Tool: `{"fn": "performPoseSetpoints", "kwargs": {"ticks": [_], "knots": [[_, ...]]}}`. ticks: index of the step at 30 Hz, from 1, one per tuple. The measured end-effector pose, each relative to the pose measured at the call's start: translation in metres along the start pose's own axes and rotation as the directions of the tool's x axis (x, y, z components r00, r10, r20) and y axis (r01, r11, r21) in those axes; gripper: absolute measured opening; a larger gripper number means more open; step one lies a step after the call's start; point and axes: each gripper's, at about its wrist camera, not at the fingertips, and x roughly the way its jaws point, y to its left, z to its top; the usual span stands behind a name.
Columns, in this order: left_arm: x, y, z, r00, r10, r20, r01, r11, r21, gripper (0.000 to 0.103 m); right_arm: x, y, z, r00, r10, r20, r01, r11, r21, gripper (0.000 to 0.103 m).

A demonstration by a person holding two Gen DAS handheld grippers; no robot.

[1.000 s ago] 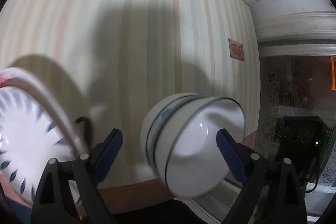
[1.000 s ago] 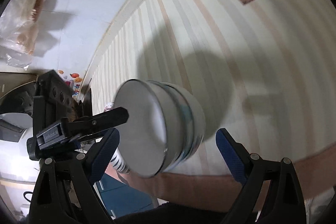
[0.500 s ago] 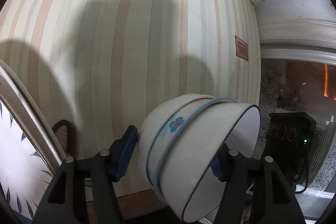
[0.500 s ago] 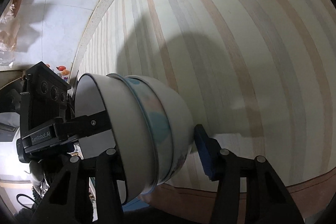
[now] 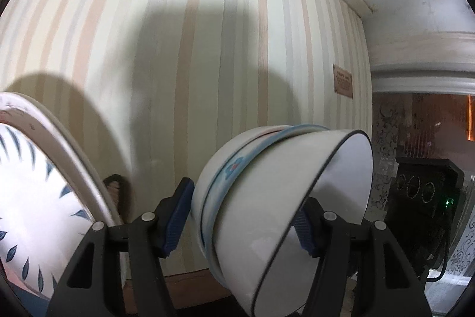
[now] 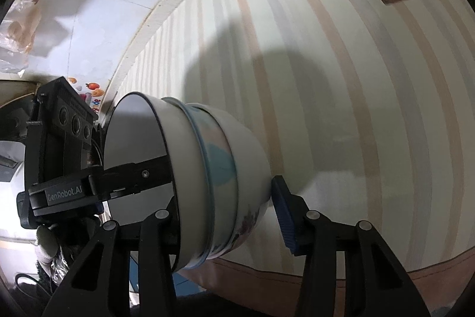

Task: Organize plates and bowls
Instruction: 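Carry the bowl stack with both grippers over the plate stack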

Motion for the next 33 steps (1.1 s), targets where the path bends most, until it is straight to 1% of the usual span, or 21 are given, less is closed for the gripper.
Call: {"fn": "performPoseSetpoints", "kwargs": {"ticks": [5, 8, 12, 18, 25, 29, 33], "knots": [[-0.029, 0.01, -0.001, 0.999, 0.001, 0.039, -0.001, 1.0, -0.017, 0.059, -0.007, 0.024, 0.008, 1.0, 0.015, -0.01, -0.015, 0.998, -0.054, 0.05], [-0.048, 0.022, -0.004, 0.998, 0.009, 0.058, -0.008, 1.0, -0.029, 0.059, -0.003, 0.044, 0.009, 0.999, 0.029, -0.025, -0.031, 0.996, -0.079, 0.05], [-0.073, 0.048, -0.008, 0.997, 0.016, 0.074, -0.013, 0.999, -0.043, 0.059, 0.01, 0.07, 0.007, 0.998, 0.054, -0.043, -0.058, 0.994, -0.092, 0.05], [-0.106, 0.091, -0.016, 0.994, 0.028, 0.101, -0.021, 0.997, -0.072, 0.059, 0.042, 0.115, -0.002, 0.995, 0.08, -0.064, -0.087, 0.989, -0.118, 0.05], [-0.127, 0.145, -0.026, 0.992, 0.031, 0.125, -0.012, 0.989, -0.148, 0.059, 0.088, 0.154, -0.012, 0.989, 0.096, -0.115, -0.114, 0.98, -0.162, 0.05], [-0.125, 0.168, -0.031, 0.991, 0.026, 0.128, -0.001, 0.981, -0.192, 0.059, 0.115, 0.17, -0.014, 0.986, 0.082, -0.148, -0.109, 0.977, -0.185, 0.05], [-0.122, 0.185, -0.036, 0.992, 0.021, 0.123, 0.008, 0.975, -0.223, 0.059, 0.132, 0.177, -0.019, 0.982, 0.064, -0.179, -0.1, 0.974, -0.204, 0.05]]}}
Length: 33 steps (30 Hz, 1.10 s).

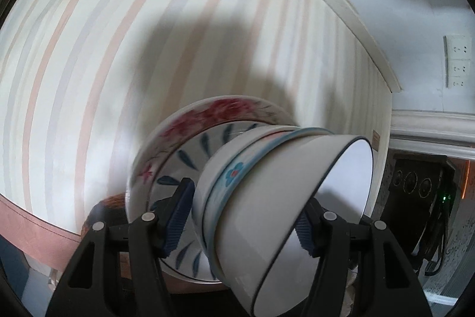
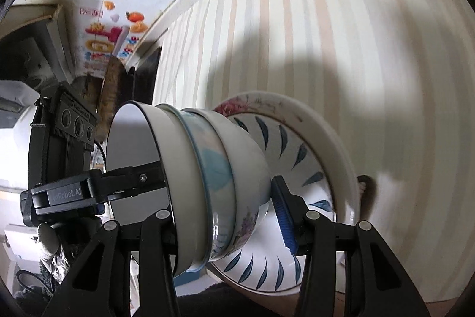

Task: Organize plates and bowls
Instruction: 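Carry the bowl stack with both grippers over the plate stack, then lower the bowl stack onto the blue-leaf plate and open both grippers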

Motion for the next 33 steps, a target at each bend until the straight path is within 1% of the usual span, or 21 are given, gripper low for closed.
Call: {"fn": "performPoseSetpoints", "kwargs": {"ticks": [3, 5, 15, 18, 22, 24, 27, 33], "knots": [[0.003, 0.01, -0.002, 1.0, -0.005, -0.007, 0.005, 1.0, -0.017, 0.059, 0.006, -0.003, -0.004, 1.0, -0.009, -0.02, 0.009, 1.0, -0.004, 0.05], [0.006, 0.007, 0.0, 1.0, -0.007, -0.004, 0.007, 1.0, -0.019, 0.059, 0.013, 0.0, -0.002, 1.0, -0.015, -0.027, 0.015, 1.0, -0.004, 0.05], [0.0, 0.004, -0.002, 1.0, 0.02, 0.008, -0.021, 0.998, 0.052, 0.059, 0.019, -0.001, 0.001, 0.999, -0.026, -0.026, 0.026, 1.0, 0.013, 0.05], [0.0, 0.001, -0.004, 1.0, 0.03, 0.005, -0.031, 0.997, 0.072, 0.059, 0.017, 0.004, 0.001, 0.998, -0.056, -0.028, 0.057, 0.998, 0.012, 0.05], [-0.008, -0.001, -0.011, 0.995, 0.094, 0.038, -0.098, 0.99, 0.105, 0.059, 0.011, 0.013, -0.001, 0.992, -0.128, -0.018, 0.128, 0.992, -0.02, 0.05], [-0.014, -0.001, -0.015, 0.989, 0.131, 0.063, -0.138, 0.984, 0.111, 0.059, 0.008, 0.017, -0.004, 0.987, -0.161, -0.013, 0.161, 0.987, -0.028, 0.05], [-0.029, -0.004, -0.024, 0.975, 0.186, 0.118, -0.201, 0.97, 0.136, 0.059, 0.004, 0.024, -0.009, 0.978, -0.207, -0.005, 0.207, 0.978, -0.029, 0.05], [-0.059, -0.015, -0.041, 0.941, 0.249, 0.228, -0.294, 0.936, 0.192, 0.059, -0.011, 0.039, -0.022, 0.959, -0.279, 0.041, 0.281, 0.959, -0.039, 0.05]]}}
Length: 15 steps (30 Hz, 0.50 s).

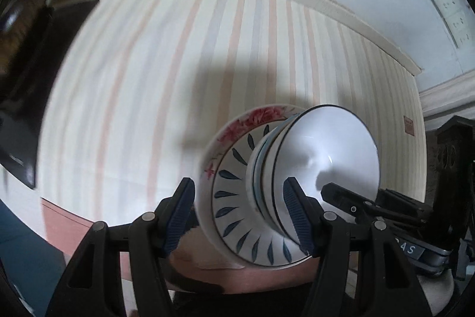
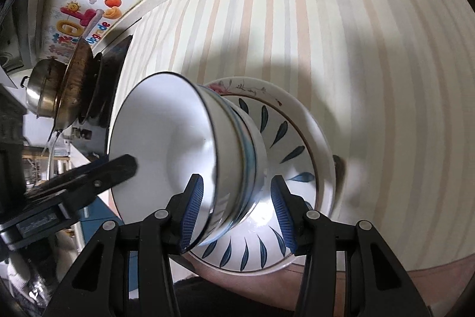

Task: Organize plates and bowls
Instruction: 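Lower the bowl stack onto the blue-leaf plate and open both grippers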

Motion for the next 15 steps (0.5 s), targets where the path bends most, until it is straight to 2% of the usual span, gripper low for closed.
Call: {"fn": "performPoseSetpoints", "kwargs": {"ticks": [2, 5, 6, 7, 9, 15], "knots": [[-0.009, -0.005, -0.003, 0.999, 0.028, 0.027, -0.029, 0.999, 0.031, 0.061, -0.008, 0.004, -0.004, 0.999, -0.031, 0.02, 0.031, 0.999, -0.01, 0.052], [-0.018, -0.009, -0.006, 0.997, 0.052, 0.059, -0.056, 0.997, 0.055, 0.062, -0.021, 0.011, -0.012, 0.994, -0.088, 0.06, 0.089, 0.996, -0.022, 0.07], [-0.021, -0.01, -0.007, 0.996, 0.055, 0.067, -0.06, 0.996, 0.06, 0.067, -0.026, 0.013, -0.015, 0.991, -0.105, 0.078, 0.107, 0.994, -0.025, 0.079], [-0.024, -0.01, -0.008, 0.995, 0.059, 0.078, -0.065, 0.996, 0.068, 0.078, -0.033, 0.015, -0.019, 0.987, -0.124, 0.104, 0.127, 0.992, -0.023, 0.085], [-0.03, -0.012, -0.01, 0.992, 0.071, 0.1, -0.079, 0.994, 0.079, 0.089, -0.043, 0.018, -0.023, 0.98, -0.149, 0.134, 0.152, 0.988, -0.014, 0.087], [-0.056, -0.02, -0.021, 0.979, 0.088, 0.183, -0.108, 0.989, 0.103, 0.094, -0.082, 0.039, -0.044, 0.93, -0.264, 0.257, 0.272, 0.962, 0.003, 0.094]]}}
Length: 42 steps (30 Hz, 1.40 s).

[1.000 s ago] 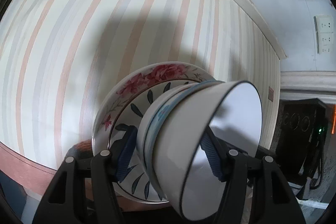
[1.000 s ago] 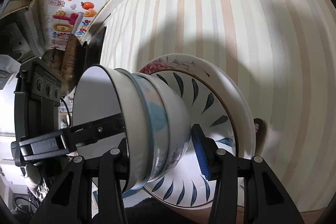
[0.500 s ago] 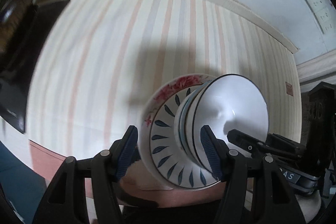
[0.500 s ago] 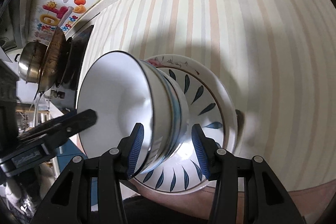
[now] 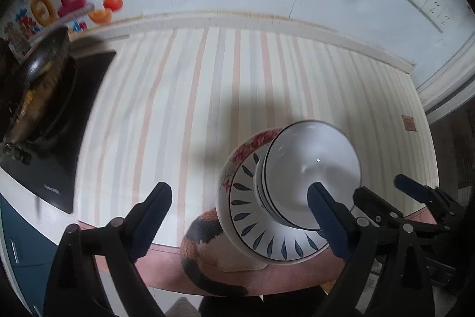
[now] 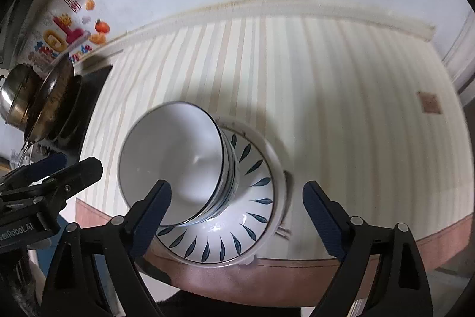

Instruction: Organize plates and bowls

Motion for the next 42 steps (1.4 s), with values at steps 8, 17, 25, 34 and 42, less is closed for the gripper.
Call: {"fn": "performPoseSetpoints", "kwargs": {"ticks": [8, 17, 25, 34, 42], "knots": [[-0.067, -0.009, -0.014, 0.99, -0.015, 0.137, 0.011, 0.999, 0.033, 0.094, -0.082, 0.015, -0.019, 0.986, -0.049, 0.158, 0.049, 0.999, 0.006, 0.098], [-0.151, -0.01, -0.057, 0.951, -0.037, 0.307, 0.046, 0.999, -0.024, 0.102, -0.188, 0.026, -0.067, 0.933, -0.072, 0.352, 0.082, 0.997, -0.013, 0.1], [-0.211, -0.023, -0.122, 0.931, 0.048, 0.361, -0.03, 0.998, -0.053, 0.102, -0.262, 0.034, -0.134, 0.902, -0.05, 0.428, 0.094, 0.992, -0.081, 0.101], [-0.251, -0.039, -0.192, 0.928, 0.114, 0.355, -0.085, 0.992, -0.097, 0.102, -0.325, 0.032, -0.204, 0.88, -0.05, 0.473, 0.111, 0.988, -0.103, 0.102], [-0.27, -0.043, -0.223, 0.92, 0.118, 0.374, -0.092, 0.992, -0.088, 0.102, -0.355, 0.027, -0.242, 0.867, -0.063, 0.495, 0.116, 0.99, -0.077, 0.102]]}}
